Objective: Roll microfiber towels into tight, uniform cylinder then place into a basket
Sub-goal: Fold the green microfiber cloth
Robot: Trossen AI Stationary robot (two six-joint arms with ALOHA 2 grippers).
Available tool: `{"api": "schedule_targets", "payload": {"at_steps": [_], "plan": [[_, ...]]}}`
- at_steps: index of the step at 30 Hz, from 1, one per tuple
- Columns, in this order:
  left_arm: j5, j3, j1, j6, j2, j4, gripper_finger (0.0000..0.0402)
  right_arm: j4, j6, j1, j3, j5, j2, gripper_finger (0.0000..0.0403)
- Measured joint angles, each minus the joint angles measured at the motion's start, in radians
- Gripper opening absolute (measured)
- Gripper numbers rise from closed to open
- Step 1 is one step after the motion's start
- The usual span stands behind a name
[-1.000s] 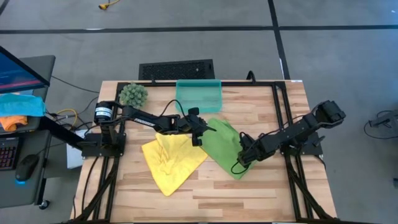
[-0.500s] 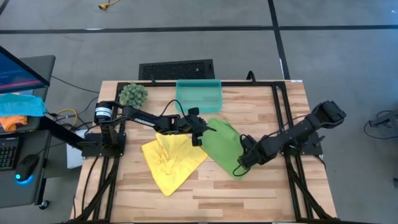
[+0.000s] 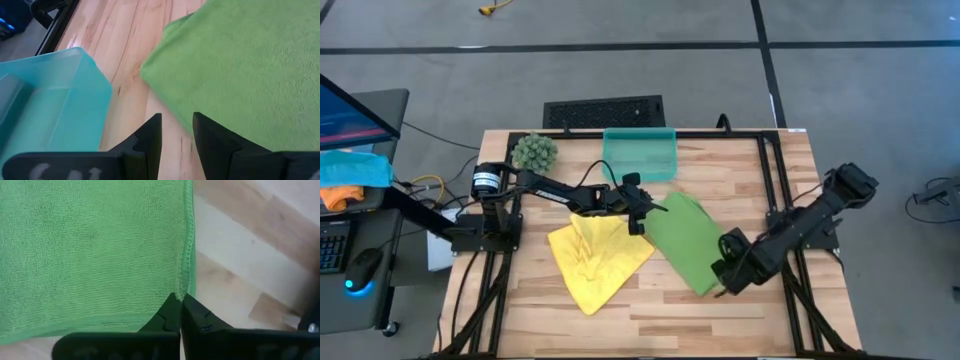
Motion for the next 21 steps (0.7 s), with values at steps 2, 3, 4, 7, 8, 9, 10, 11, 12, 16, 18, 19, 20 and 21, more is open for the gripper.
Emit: {"api": "schedule_targets", "payload": {"at_steps": [2,3,4,7,8,9,10,11,12,16,18,19,20,21], "plan": [[0.0,0.0,0.0,-0.001,0.0,0.0,0.0103,0.0,0.027,0.017,0.0,-0.005,0.0,0.0015],[0.0,0.0,0.0,-0.002,0.0,0.0,0.0103,0.0,0.035,0.024,0.0,-0.005,0.0,0.0014],[0.0,0.0,0.0,-0.002,0.0,0.0,0.0103,-0.004,0.044,0.032,0.003,-0.005,0.0,0.0011],[0.0,0.0,0.0,-0.006,0.0,0.006,0.0102,-0.022,0.052,0.047,0.031,-0.003,0.0,0.0006],[0.0,0.0,0.0,-0.006,0.0,0.008,0.0102,-0.036,0.052,0.048,0.043,0.002,0.0,0.0006],[0.0,0.0,0.0,-0.006,0.0,0.012,0.0102,-0.051,0.052,0.048,0.057,0.012,0.0,0.0008],[0.0,0.0,0.0,-0.006,0.0,0.014,0.0102,-0.058,0.051,0.046,0.071,0.026,0.0,0.001],[0.002,0.0,0.0,-0.006,0.0,0.015,0.0102,-0.058,0.043,0.046,0.085,0.041,0.0,0.0012],[0.004,0.0,0.0,-0.007,0.0,0.015,0.0102,-0.056,0.03,0.045,0.099,0.053,0.0,0.0014],[0.01,0.0,0.0,-0.01,0.0,0.014,0.0102,-0.057,0.018,0.055,0.153,0.079,0.004,0.0008],[0.011,0.0,0.0,-0.011,0.0,0.014,0.0102,-0.063,0.024,0.07,0.165,0.08,0.006,0.0005],[0.011,0.0,0.0,-0.011,0.0,0.014,0.0102,-0.069,0.034,0.077,0.168,0.079,0.006,0.0005],[0.011,0.0,0.0,-0.011,0.0,0.014,0.0102,-0.075,0.052,0.084,0.169,0.079,0.006,0.0006],[0.011,0.0,0.0,-0.011,0.0,0.014,0.0102,-0.083,0.073,0.092,0.169,0.078,0.006,0.0008]]}}
